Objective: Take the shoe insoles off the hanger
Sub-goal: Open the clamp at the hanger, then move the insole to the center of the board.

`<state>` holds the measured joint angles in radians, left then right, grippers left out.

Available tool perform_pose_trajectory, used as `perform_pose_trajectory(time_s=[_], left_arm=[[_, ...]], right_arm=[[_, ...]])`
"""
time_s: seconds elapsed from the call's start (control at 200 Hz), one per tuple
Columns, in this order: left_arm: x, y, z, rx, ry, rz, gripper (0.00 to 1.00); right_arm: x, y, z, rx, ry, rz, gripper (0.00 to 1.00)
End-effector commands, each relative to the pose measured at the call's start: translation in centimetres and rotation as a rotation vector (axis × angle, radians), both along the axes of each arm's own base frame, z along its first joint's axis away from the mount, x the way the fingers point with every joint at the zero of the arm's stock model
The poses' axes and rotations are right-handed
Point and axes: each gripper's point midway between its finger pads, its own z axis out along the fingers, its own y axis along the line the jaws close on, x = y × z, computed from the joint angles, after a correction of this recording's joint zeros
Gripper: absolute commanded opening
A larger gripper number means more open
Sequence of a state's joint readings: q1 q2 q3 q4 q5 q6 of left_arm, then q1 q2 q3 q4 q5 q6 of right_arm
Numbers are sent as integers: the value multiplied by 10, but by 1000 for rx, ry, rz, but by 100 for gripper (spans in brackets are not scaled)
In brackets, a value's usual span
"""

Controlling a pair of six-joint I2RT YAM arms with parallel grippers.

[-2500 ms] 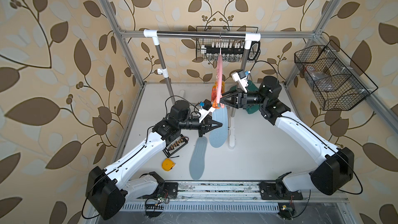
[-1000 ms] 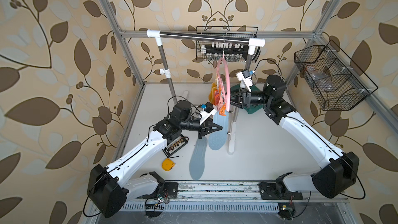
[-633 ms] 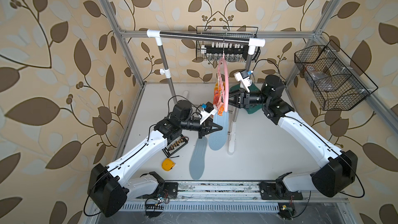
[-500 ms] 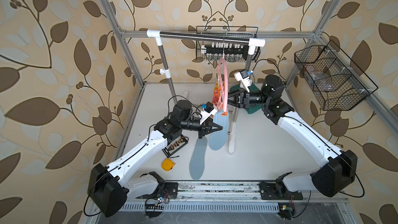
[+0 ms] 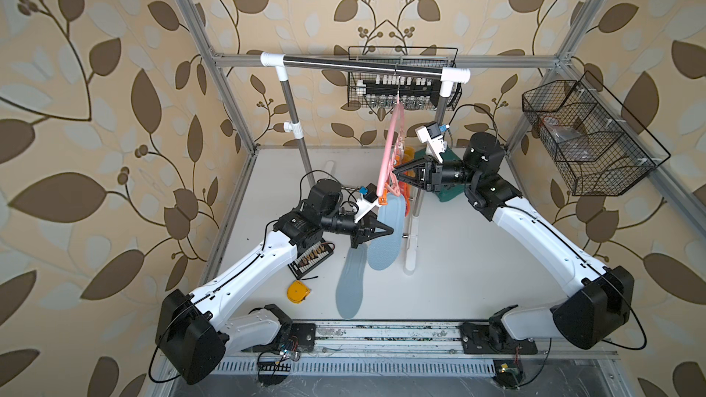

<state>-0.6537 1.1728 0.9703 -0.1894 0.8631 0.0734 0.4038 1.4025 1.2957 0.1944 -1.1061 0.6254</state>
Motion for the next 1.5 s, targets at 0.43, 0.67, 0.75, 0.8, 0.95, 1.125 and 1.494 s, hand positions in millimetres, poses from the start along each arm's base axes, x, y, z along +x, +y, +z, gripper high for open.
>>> perform_pose_trajectory(time_s=[0.43, 0.67, 0.75, 0.8, 0.95, 1.125, 1.494], left_arm=[[2, 17, -43, 47, 130, 159, 3], [-7, 28, -45, 32, 146, 195, 5], [-11, 30, -46, 34, 168, 190, 5], [-14, 31, -47, 31, 178, 187, 5], [-17, 32, -42, 5, 195, 194, 5], [-16, 29, -34, -33, 196, 190, 5], [-8, 19, -30, -73, 252, 180, 6]], right_arm=[[16, -6, -18, -86, -8, -145, 46], [33, -19, -41, -149, 19, -303, 58], [32, -25, -47, -163, 25, -340, 59], [29, -28, -52, -173, 29, -352, 59], [16, -39, -74, -209, 61, -392, 61], [0, -58, -123, -278, 71, -458, 63], [-46, -71, -178, -268, 153, -437, 66]])
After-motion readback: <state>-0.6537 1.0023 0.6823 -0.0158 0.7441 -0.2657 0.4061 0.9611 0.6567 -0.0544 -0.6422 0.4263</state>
